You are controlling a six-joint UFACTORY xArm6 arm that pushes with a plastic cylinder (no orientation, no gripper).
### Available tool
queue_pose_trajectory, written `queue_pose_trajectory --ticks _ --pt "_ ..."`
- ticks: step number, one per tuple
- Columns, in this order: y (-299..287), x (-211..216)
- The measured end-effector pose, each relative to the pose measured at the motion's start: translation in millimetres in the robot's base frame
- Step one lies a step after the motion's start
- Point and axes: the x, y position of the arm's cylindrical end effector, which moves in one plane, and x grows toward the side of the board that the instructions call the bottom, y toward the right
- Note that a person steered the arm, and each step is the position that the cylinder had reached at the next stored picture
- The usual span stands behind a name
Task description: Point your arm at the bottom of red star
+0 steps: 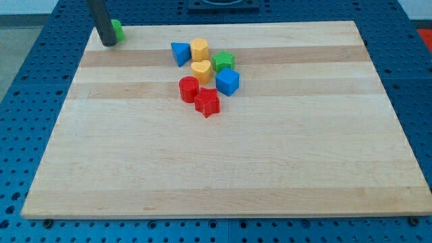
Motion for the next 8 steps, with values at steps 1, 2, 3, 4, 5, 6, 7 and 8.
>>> queue_pose_trajectory --ticks 1,2,3,4,5,6,7,8 --pt "-6 -3" --pt "-10 -3" --pt "-10 -1" --pt "0 11" --pt "9 22" --pt "20 33" --pt "28 46" --pt "31 72"
